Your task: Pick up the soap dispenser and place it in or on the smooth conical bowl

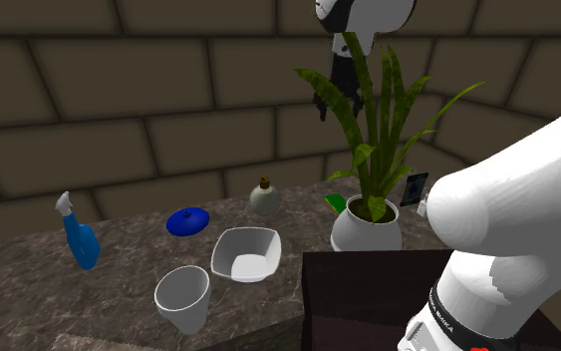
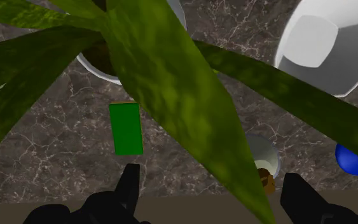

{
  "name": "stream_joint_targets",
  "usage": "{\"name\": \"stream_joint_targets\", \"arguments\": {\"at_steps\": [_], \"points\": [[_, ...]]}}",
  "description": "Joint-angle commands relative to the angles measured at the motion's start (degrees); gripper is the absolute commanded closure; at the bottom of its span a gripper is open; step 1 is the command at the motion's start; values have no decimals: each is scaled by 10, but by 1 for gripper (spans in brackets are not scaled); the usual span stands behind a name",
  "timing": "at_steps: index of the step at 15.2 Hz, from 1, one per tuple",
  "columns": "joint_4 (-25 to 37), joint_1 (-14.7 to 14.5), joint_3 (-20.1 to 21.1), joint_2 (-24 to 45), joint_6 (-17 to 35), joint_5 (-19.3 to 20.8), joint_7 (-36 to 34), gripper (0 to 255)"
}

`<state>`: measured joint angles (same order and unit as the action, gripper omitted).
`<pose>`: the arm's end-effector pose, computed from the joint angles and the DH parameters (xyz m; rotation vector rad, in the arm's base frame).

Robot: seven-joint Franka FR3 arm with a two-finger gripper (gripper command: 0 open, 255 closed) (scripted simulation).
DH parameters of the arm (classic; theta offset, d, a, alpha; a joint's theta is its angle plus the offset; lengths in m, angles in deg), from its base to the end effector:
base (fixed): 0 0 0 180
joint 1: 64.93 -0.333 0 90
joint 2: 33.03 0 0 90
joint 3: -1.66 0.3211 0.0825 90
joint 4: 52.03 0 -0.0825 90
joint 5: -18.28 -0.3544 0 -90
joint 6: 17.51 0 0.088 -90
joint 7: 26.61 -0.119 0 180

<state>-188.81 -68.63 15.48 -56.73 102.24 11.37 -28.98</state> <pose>0.3852 0.1360 0.4838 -3.0933 -0.3035 -0.1628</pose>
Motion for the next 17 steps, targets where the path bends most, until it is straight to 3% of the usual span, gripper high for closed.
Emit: {"name": "stream_joint_targets", "arguments": {"at_steps": [1, 8, 17], "points": [[4, -2, 15, 36, 32, 2, -17, 0], [50, -5, 59, 181, 126, 39, -82, 0], [163, -40, 70, 386, 199, 142, -187, 0]]}}
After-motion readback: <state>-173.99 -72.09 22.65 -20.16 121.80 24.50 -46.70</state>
